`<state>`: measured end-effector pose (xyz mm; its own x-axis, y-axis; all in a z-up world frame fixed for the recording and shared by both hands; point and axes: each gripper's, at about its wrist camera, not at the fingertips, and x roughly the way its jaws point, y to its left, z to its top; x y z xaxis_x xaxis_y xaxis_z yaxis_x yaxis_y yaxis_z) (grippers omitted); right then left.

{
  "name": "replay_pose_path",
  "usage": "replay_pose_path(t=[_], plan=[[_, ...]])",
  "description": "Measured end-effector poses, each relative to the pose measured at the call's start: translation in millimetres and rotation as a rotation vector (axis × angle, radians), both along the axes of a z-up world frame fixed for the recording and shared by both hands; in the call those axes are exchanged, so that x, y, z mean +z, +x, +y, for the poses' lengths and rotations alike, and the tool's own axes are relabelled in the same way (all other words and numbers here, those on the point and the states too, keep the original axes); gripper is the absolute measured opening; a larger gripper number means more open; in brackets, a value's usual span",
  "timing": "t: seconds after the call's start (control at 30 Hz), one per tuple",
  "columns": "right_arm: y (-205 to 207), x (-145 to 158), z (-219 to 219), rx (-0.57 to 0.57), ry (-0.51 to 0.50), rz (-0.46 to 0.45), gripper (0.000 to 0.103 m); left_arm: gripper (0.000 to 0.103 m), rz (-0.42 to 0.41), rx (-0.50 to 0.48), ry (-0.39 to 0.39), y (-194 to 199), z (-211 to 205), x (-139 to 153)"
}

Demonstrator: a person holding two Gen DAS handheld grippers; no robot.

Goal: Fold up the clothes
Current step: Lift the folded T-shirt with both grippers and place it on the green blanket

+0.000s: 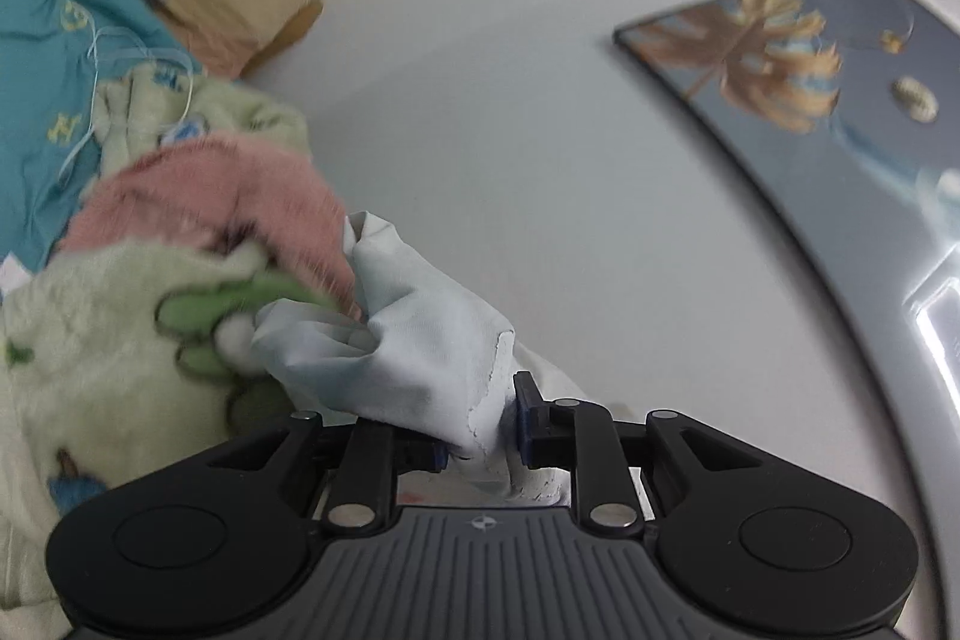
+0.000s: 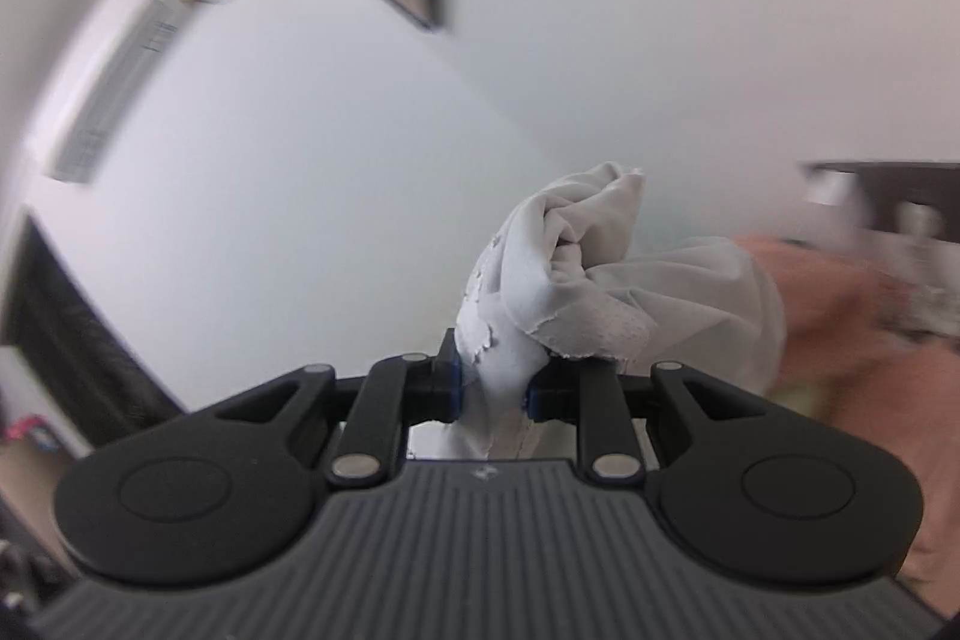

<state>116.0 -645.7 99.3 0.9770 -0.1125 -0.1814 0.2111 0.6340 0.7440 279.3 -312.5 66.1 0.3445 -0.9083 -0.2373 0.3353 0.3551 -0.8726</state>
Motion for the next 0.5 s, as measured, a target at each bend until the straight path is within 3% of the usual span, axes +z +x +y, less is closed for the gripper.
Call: replay_pose_path(t=[0.17,0.27,0.4,0.47,0.5], plan=[[-32.9,-80.4,5.9,-0.001,0.051,0.226,0.022,0.022,0.023,-0.105,0.152,-43.1,11.2,-68.8],[-55.3,-108.2,23.2,0.027,0.051,0.306,0.022,0.022,0.024,-0.129,0.193,-69.4,35.1,-93.5],[-62.6,-120.8,42.4,0.042,0.046,0.378,0.023,0.025,-0.012,-0.139,0.287,-92.0,46.4,-111.5],[-61.3,-119.1,44.2,0.031,0.049,0.388,0.025,0.035,-0.050,-0.123,0.337,-99.4,45.9,-105.4],[-62.6,-116.9,45.4,0.028,0.053,0.394,0.026,0.051,-0.063,-0.114,0.361,-101.6,45.7,-101.7]])
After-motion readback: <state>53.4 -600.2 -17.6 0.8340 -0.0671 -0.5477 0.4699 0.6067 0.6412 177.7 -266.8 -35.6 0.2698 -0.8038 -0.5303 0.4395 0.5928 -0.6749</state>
